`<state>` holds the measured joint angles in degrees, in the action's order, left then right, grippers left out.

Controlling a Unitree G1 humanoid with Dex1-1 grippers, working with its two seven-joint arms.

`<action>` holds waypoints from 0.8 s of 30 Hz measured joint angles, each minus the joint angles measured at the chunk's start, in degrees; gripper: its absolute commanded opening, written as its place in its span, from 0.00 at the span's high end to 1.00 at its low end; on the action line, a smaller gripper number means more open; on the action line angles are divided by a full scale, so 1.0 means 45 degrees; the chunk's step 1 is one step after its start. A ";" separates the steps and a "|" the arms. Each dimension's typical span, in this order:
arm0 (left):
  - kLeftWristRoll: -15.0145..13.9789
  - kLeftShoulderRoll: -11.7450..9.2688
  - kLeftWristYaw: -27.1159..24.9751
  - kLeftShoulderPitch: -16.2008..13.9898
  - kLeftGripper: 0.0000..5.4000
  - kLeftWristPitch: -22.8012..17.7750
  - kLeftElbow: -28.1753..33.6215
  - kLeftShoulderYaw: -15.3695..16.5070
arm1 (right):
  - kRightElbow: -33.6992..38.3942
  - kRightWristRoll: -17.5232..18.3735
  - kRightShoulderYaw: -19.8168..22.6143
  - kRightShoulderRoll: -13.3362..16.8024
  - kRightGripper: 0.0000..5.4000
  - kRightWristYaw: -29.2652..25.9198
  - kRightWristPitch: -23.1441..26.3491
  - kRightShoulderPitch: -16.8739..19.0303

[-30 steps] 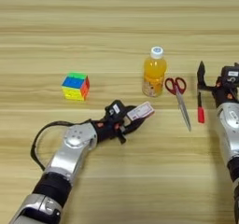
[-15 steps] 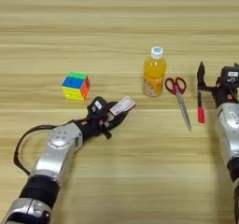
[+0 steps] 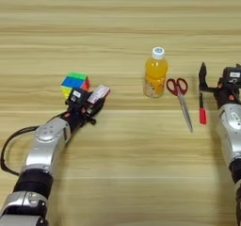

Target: Move the objects on the table

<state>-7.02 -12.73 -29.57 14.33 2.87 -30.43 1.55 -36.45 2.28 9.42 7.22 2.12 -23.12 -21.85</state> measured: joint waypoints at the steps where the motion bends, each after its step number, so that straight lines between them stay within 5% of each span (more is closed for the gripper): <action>1: 0.0001 0.0001 0.0016 0.0001 0.63 0.0001 -0.0002 -0.0001 | 0.0000 -0.0001 0.0000 0.0000 0.00 0.0000 0.0000 0.0000; 12: 0.0091 0.0099 -0.0202 -0.0052 0.63 0.0024 0.0212 -0.0541 | -0.0002 0.0000 0.0000 0.0000 0.00 -0.0001 0.0000 -0.0001; 24: 0.0250 0.0101 -0.0485 -0.0552 0.32 0.0317 0.1222 -0.1076 | -0.0049 -0.0001 -0.0002 0.0002 0.00 -0.0004 -0.0002 -0.0004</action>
<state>-5.89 -12.28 -31.75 11.85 4.29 -24.94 -3.29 -36.67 2.28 9.41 7.22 2.10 -23.13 -21.86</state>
